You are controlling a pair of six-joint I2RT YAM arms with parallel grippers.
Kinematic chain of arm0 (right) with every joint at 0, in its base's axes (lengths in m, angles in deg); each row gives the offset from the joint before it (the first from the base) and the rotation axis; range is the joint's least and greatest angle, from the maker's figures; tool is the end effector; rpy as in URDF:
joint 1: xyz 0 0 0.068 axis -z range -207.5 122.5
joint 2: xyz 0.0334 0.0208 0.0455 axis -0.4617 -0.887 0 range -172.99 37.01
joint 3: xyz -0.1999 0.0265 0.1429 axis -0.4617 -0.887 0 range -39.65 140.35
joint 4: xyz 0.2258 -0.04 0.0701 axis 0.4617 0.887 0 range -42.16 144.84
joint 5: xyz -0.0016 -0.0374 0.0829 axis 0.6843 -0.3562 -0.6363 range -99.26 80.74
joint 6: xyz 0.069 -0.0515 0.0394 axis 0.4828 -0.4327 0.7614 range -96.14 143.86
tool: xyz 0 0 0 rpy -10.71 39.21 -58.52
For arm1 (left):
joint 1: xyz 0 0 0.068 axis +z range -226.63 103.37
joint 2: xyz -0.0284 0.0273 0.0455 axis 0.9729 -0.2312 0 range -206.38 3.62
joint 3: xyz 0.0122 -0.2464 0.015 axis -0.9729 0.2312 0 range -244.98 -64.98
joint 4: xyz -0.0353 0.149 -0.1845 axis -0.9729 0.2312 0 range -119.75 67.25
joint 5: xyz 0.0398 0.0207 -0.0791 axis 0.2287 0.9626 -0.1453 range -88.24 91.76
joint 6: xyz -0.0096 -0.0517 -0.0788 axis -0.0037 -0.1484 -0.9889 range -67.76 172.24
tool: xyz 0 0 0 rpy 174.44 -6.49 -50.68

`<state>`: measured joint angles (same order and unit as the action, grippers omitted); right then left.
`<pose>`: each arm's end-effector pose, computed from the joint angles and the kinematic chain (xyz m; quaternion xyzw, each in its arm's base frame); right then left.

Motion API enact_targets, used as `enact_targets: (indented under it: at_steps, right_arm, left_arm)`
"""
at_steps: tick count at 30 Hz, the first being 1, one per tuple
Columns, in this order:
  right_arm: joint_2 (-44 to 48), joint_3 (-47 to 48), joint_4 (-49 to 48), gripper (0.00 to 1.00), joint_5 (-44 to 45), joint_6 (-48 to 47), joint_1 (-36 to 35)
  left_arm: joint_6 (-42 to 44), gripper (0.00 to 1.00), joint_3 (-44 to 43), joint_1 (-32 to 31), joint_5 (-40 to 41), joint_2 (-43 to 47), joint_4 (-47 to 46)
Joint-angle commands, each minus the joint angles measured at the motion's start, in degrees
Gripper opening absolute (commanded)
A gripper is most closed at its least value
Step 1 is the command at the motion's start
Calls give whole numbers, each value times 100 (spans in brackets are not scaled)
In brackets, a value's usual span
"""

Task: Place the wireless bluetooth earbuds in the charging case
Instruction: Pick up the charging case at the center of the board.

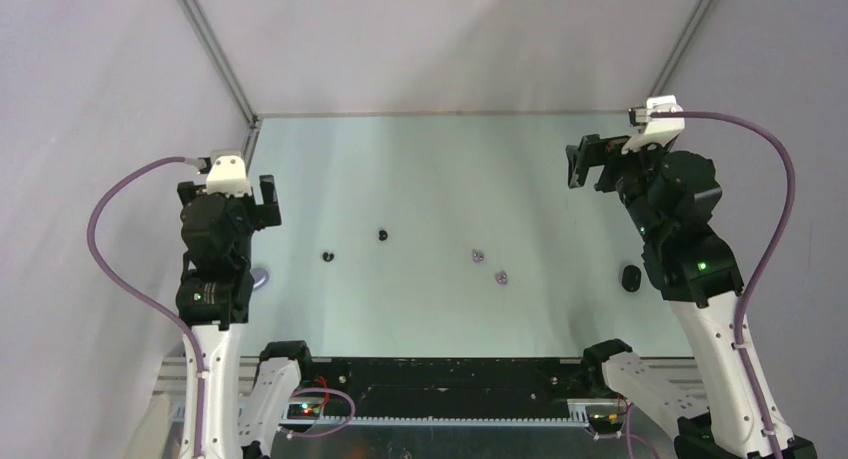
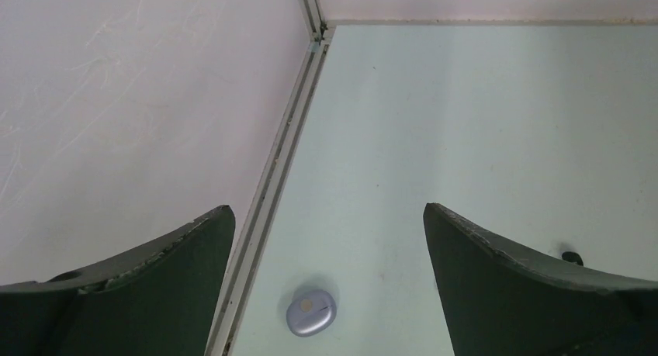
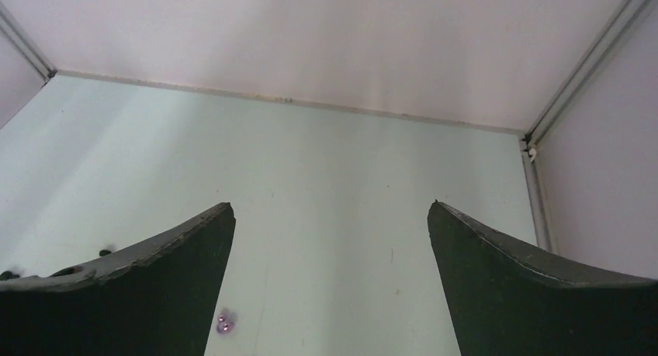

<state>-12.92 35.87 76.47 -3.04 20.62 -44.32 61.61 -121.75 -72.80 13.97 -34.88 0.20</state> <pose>0.1944 0.0490 0.4366 -0.0895 0.7200 0.0421 0.6869 0.1787 0.0301 0.3559 -0.0299 0.7734 0.1541 0.6142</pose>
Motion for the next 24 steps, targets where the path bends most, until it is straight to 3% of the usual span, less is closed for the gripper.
enact_targets:
  at_steps: [1, 7, 16, 20, 24]
  right_arm:
    - [139, -32, -429, 100, 459, -94, -178]
    - [110, -193, -228, 100, -589, -445, -214]
    - [16, -293, -141, 100, -1095, -680, -208]
    - [-62, -289, 293, 100, -1874, -733, -232]
    - [-182, -617, 342, 100, -2343, -775, -243]
  left_arm:
    - [-135, 99, -24, 53, 195, 76, -407]
    - [-109, 99, 44, 56, 165, 82, -455]
    - [97, 99, 364, 55, 94, 75, -735]
    - [588, 99, 713, 44, -400, -26, -853]
    - [1162, 99, 1041, 41, -1383, -207, -730]
